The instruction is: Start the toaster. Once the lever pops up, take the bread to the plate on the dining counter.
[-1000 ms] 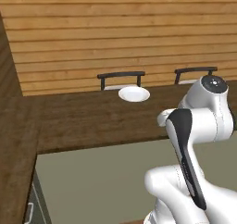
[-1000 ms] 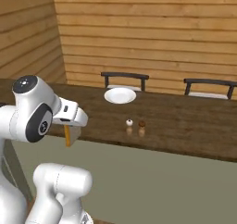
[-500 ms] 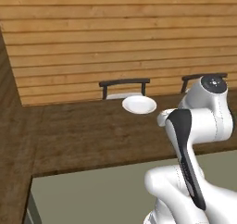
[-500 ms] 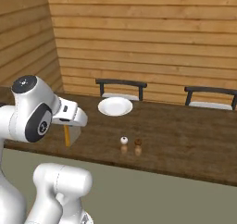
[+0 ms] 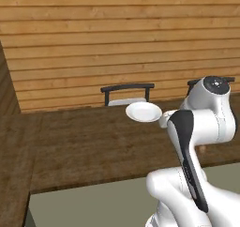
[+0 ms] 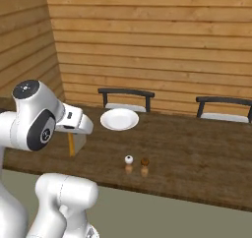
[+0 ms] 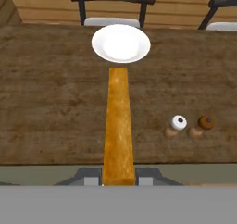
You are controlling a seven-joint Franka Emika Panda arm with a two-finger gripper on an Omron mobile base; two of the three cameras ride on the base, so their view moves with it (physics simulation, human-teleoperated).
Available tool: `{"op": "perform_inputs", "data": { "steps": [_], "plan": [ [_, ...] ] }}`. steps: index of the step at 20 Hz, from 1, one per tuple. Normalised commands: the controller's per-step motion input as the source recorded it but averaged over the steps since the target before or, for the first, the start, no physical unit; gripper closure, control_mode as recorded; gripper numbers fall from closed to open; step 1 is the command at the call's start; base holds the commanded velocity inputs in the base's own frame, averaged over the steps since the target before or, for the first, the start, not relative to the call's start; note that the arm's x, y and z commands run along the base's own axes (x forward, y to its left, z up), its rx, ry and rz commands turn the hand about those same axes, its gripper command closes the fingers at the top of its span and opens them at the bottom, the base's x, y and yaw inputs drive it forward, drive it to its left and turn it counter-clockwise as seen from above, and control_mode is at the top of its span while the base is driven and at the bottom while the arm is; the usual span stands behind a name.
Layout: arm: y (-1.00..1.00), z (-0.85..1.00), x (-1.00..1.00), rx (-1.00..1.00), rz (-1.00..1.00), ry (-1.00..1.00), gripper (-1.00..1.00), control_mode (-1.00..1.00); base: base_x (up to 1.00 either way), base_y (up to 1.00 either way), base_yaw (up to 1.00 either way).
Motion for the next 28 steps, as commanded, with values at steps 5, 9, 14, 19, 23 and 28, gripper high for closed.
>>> {"op": "perform_inputs", "data": {
  "steps": [5,9,14,19,23,28],
  "plan": [
    [0.0,-0.05,0.62,0.0,0.0,0.0,1.0,-1.0,0.1,0.0,0.0],
    [0.0,-0.03,1.0,0.07,0.0,0.01,1.0,-1.0,0.0,0.0,0.0],
    [0.0,-0.08,1.0,0.08,0.0,0.03,1.0,-1.0,0.0,0.0,0.0],
    [0.0,-0.08,1.0,0.05,0.0,0.01,1.0,-1.0,0.0,0.0,0.0],
    [0.0,-0.12,0.99,0.02,0.0,0.0,1.0,-1.0,0.0,0.0,0.0],
    [0.0,-0.27,0.87,0.0,0.0,0.05,1.0,-1.0,0.0,0.0,0.0]
  ]
}}
